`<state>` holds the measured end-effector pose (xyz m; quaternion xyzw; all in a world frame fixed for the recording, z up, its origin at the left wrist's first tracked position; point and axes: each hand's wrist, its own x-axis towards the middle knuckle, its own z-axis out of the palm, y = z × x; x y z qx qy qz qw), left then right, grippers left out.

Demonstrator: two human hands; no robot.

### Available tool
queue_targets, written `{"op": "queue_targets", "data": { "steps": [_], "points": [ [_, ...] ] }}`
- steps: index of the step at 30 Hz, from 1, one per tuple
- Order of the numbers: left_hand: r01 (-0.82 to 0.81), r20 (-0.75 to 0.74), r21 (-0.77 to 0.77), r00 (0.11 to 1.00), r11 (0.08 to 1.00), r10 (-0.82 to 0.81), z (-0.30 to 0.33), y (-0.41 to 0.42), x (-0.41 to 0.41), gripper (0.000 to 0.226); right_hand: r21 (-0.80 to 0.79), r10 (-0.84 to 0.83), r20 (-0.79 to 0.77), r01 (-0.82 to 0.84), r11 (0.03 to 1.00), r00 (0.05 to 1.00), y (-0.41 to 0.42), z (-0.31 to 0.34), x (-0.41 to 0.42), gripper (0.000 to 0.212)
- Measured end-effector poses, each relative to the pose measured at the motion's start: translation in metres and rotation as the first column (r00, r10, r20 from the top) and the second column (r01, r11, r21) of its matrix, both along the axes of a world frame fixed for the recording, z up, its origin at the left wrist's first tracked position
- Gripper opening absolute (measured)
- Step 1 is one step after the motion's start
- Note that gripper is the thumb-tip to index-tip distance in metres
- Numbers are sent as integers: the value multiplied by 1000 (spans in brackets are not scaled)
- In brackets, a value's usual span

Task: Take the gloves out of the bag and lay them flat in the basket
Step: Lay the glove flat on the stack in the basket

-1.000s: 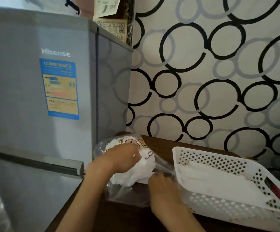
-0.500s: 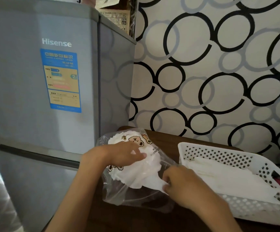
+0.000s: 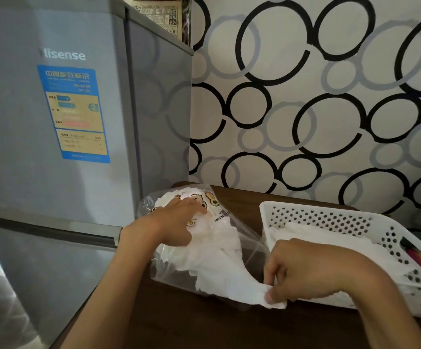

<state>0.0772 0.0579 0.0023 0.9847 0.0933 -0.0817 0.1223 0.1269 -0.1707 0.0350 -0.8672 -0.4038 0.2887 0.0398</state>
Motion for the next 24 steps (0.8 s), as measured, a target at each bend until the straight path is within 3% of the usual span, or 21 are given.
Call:
{"op": "queue_targets", "data": {
  "steps": [3, 5, 7, 9, 14, 17, 21, 22, 24],
  "points": [
    [21, -22, -66, 1000, 998, -23, 4, -4, -1, 73, 41, -48, 42, 47, 998, 998, 0, 1, -1, 18],
    [52, 8, -102, 999, 993, -51, 10, -5, -4, 69, 238, -171, 140, 135, 962, 975, 1, 3, 1, 14],
    [104, 83, -127, 992, 986, -93, 18, -6, -10, 65, 498, -353, 248, 194, 845, 902, 2, 4, 4, 12],
    [185, 193, -159, 969, 970, -153, 24, -10, -14, 57, 622, -428, 281, 177, 763, 859, 6, 2, 6, 12],
    [249, 322, -202, 930, 947, -176, 12, -30, 0, 39, 756, -449, 213, 145, 638, 868, 18, -8, 7, 6],
    [267, 445, -254, 886, 930, -133, 8, -32, 8, 18, 834, -487, 98, 195, 515, 868, 20, -7, 8, 26],
    [229, 457, -349, 888, 909, -48, 11, -16, 6, 11, 827, -443, -48, 284, 485, 895, 20, -4, 8, 24],
    [203, 449, -367, 893, 908, -18, 11, -12, 4, 14, 807, -445, -55, 302, 507, 894, 18, -2, 7, 24],
    [171, 457, -388, 889, 905, 28, 12, -6, 2, 17, 706, -440, 13, 304, 640, 898, 14, 0, 3, 24]
  ]
}}
